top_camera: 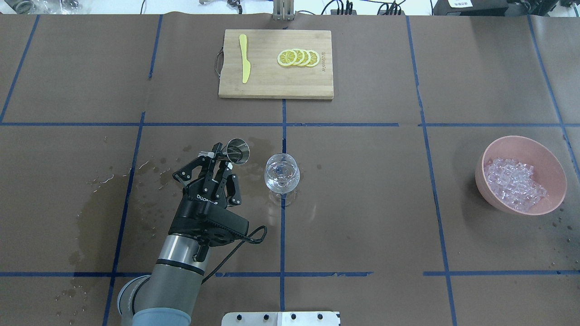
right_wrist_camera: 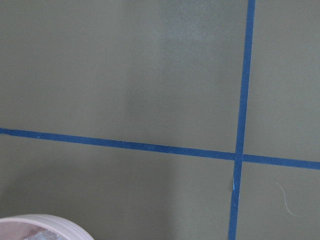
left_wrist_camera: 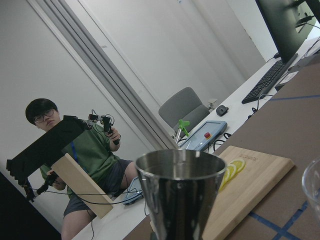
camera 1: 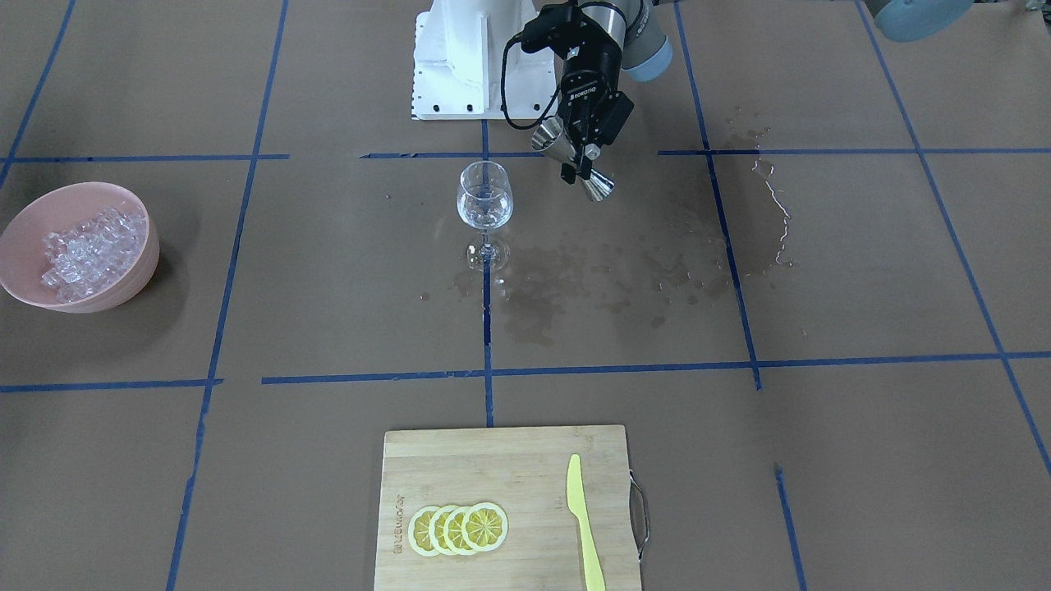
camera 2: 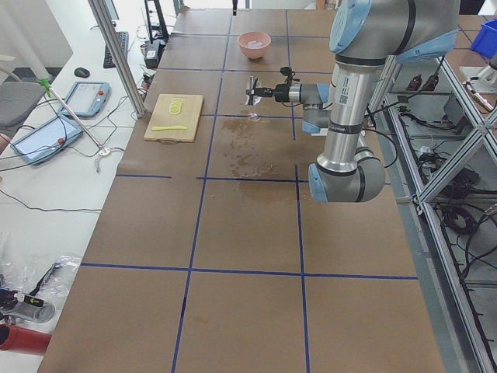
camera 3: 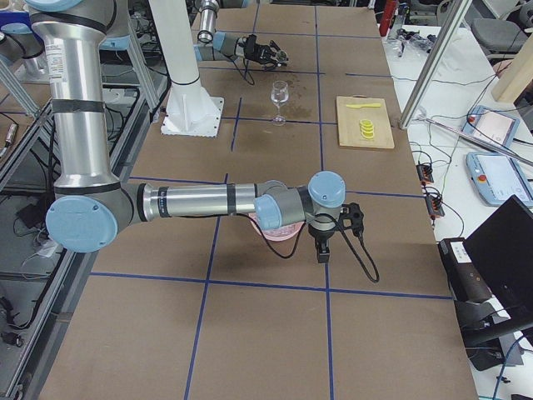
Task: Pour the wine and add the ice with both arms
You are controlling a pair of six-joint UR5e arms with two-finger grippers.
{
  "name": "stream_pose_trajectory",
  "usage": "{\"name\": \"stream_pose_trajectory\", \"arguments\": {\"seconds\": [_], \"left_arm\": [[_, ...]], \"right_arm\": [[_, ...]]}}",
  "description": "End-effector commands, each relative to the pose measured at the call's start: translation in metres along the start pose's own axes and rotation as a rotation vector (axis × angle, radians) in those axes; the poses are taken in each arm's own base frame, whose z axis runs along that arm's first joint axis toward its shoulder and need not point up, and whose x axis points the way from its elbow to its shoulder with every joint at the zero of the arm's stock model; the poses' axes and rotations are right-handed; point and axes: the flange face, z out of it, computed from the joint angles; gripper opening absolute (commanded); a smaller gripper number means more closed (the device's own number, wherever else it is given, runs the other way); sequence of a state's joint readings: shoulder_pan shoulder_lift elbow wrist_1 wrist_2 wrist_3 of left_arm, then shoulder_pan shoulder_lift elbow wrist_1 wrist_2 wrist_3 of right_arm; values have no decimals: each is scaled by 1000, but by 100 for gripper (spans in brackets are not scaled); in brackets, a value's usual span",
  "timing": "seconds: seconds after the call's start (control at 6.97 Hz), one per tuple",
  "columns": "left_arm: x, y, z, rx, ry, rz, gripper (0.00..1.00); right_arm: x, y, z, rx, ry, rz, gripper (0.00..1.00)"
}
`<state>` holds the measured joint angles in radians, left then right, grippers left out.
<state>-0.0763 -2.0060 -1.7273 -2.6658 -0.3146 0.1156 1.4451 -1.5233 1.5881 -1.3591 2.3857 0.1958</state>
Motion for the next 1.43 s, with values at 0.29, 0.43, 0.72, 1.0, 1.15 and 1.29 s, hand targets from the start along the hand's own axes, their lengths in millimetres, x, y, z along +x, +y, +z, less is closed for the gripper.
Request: {"name": "stream_pose_trajectory", "arguments": {"seconds": [0.29, 0.43, 0.72, 1.0, 1.15, 1.29], "left_arm": [[22, -31, 9, -21, 4, 129, 0], [26, -30, 13, -34, 2, 178, 0], [29, -53, 20, -38, -4, 350, 0], [25, -54, 25, -42, -10, 503, 0], [22, -53, 28, -45, -16, 537, 0], [19, -53, 31, -47, -21, 591, 0]], "right_arm": [[2, 0, 2, -4, 1, 5, 100], [3, 1, 3, -6, 2, 7, 100], [4, 1, 3, -8, 0, 9, 100], [4, 1, 3, -8, 0, 9, 100], [4, 1, 4, -9, 0, 10, 100], [5, 1, 4, -10, 2, 11, 100]]}}
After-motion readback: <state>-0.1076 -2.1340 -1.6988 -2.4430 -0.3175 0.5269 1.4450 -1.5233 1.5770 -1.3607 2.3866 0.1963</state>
